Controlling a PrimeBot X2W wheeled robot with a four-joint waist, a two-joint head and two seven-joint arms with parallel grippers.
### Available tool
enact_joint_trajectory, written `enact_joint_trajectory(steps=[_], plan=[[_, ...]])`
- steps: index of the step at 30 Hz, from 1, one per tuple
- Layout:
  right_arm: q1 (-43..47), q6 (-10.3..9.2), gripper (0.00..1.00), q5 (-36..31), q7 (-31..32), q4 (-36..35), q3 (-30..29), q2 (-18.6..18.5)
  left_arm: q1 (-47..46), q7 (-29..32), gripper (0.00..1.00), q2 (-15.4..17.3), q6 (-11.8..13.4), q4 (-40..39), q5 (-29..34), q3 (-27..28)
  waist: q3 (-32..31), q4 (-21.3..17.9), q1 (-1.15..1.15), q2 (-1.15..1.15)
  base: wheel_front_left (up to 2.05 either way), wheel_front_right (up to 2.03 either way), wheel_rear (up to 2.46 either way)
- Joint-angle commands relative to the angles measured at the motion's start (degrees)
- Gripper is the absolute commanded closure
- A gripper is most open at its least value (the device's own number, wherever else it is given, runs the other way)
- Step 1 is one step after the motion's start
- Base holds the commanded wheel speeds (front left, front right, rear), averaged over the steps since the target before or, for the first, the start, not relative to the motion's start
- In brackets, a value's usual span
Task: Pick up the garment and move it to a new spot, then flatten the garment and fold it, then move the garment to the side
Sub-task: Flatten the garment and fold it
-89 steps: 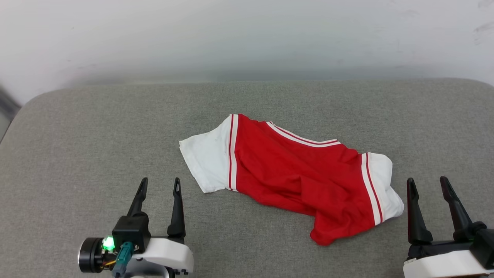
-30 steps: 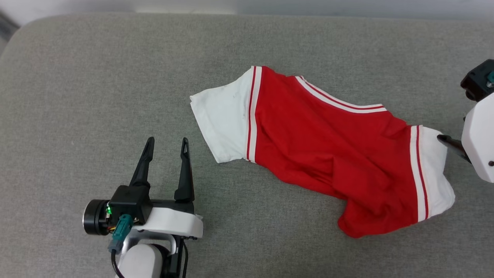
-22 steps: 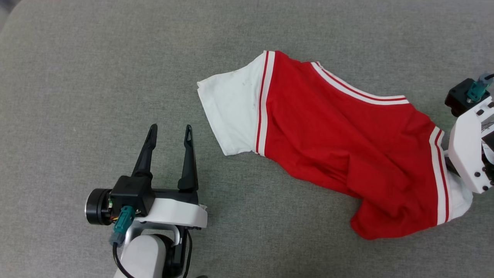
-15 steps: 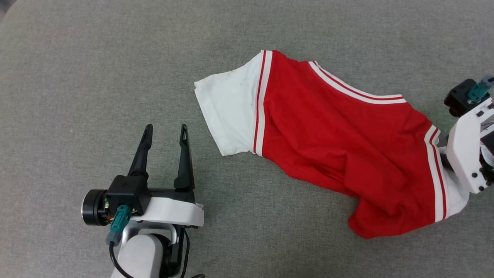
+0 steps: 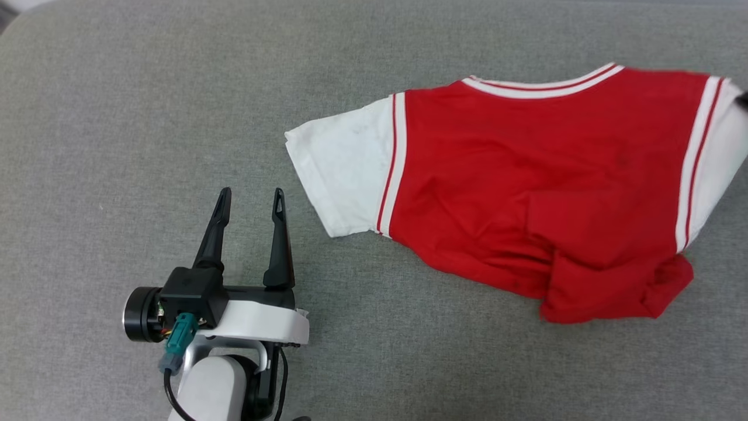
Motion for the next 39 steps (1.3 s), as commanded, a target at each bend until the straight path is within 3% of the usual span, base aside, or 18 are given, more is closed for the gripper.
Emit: enact_joint_trajectory(steps=[1,5,10,15,16,17,24,29,36,39], plan=[[-1.41,-0.06,1.0,-0.75,-0.5,0.6,0.1,-0.04,-0.5,-0.15,0.0,-0.04,0.3,-0.35,-0.26,-0.07,0.92,0.48,0.0,0.0,0.0,0.0,0.0],[-3.26,-0.05,1.0,-2.44,-1.04,4.42,0.93,3.46,-1.25,-0.15,0.0,-0.05,0.39,-0.71,-0.77,-0.48,2.91,1.27,0.0,0.0,0.0,0.0,0.0],[-2.2,-0.05,1.0,-4.62,-2.32,13.08,3.26,11.16,-2.52,-0.15,0.0,-0.05,0.47,-0.59,-1.17,-1.58,4.21,2.54,0.0,0.0,0.0,0.0,0.0],[-0.23,0.05,1.0,-3.68,-3.38,18.66,7.25,15.15,-2.85,-0.15,0.0,-0.05,0.78,-0.39,-1.14,-1.88,3.69,3.31,0.0,0.0,0.0,0.0,0.0],[-0.33,0.05,0.58,-3.57,-4.48,19.11,7.57,15.25,-2.54,-0.15,0.0,-0.06,0.82,-0.36,-1.04,-1.66,3.36,3.18,0.0,0.0,0.0,0.0,0.0],[-0.6,0.05,0.0,-3.49,-5.84,19.24,7.9,15.1,-2.12,-0.15,0.0,-0.04,0.86,-0.3,-0.94,-1.38,3.03,2.96,0.0,0.0,0.0,0.0,0.0],[-1.38,-0.05,0.0,-1.01,-15.33,16.54,7.72,10.08,0.04,-0.15,0.0,-0.05,0.93,-0.09,-0.84,-0.28,-0.03,1.39,0.0,0.0,0.0,0.0,0.0],[-2.17,-0.05,0.0,1.13,-17.68,10.37,6.2,3.84,0.97,-0.15,0.0,-0.05,1.02,-0.7,-0.65,-0.01,-1.15,0.62,0.0,0.0,0.0,0.0,0.0],[-4.48,-0.05,0.0,5.43,-10.85,1.85,4.12,-2.58,1.15,-0.15,0.0,-0.05,0.76,-1.57,-0.2,0.1,-0.51,0.47,0.0,0.0,0.0,0.0,0.0],[-5.96,-0.05,0.0,8.06,-2.54,-2.06,4.59,-4.6,0.78,-0.15,0.0,-0.05,0.7,-1.81,-0.03,0.18,0.39,0.6,0.0,0.0,0.0,0.0,0.0]])
